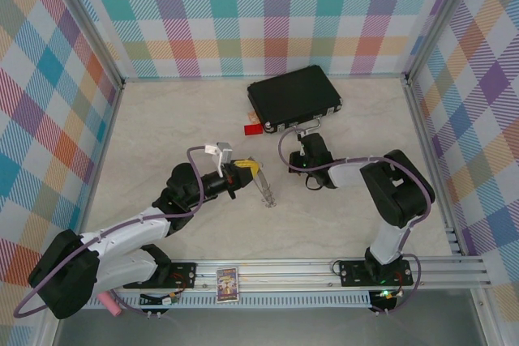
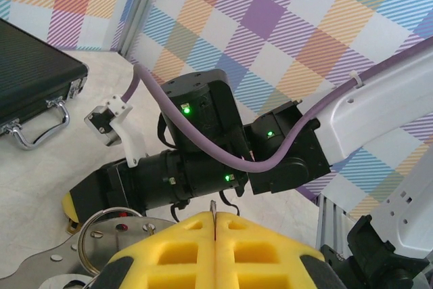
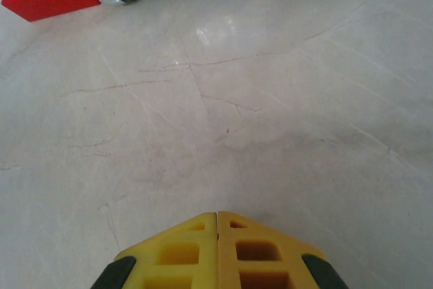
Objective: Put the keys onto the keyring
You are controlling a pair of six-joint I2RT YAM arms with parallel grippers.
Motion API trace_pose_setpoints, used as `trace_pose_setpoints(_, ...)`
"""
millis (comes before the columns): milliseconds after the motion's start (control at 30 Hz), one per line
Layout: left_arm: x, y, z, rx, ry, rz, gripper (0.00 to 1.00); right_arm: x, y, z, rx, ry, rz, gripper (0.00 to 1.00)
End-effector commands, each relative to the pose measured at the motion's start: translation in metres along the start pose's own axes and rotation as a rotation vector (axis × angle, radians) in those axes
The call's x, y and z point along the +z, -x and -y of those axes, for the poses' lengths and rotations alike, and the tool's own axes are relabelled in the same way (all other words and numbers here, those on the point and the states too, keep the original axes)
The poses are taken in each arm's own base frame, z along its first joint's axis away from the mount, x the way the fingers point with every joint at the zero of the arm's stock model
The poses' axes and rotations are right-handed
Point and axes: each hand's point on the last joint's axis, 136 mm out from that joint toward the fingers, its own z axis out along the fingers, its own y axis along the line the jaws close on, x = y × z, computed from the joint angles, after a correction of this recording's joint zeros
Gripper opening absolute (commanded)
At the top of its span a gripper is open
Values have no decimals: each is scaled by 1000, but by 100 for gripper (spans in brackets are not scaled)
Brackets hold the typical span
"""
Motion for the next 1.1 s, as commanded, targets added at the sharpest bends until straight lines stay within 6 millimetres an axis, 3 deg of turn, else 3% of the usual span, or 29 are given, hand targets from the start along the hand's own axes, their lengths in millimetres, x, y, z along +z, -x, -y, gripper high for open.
trace_pose_setpoints(0,3,14,12,45,-38,42,0,2,-5,1,17,-7,10,0)
trace_pose_setpoints(167,3,14,13,44,-39,42,0,-10,5,-8,0,12,-4,29)
trace_pose_setpoints(267,2,14,13,46,-37,43,0,-18,11,-13,-12,9,-40,33)
trace_pose_setpoints(500,2,16,14,48,-40,46,0,-35,23,-12,-16,-21,-143,35)
trace_pose_setpoints(700,3,15,14,44,-41,41,0,-46,30,-6,119,30,-295,32)
trace_pose_setpoints(900,5,12,12,40,-40,34,0,-51,20,-12,252,56,-438,29)
trace_pose_setpoints(1067,5,12,11,38,-41,33,0,-50,10,-9,389,49,-494,21)
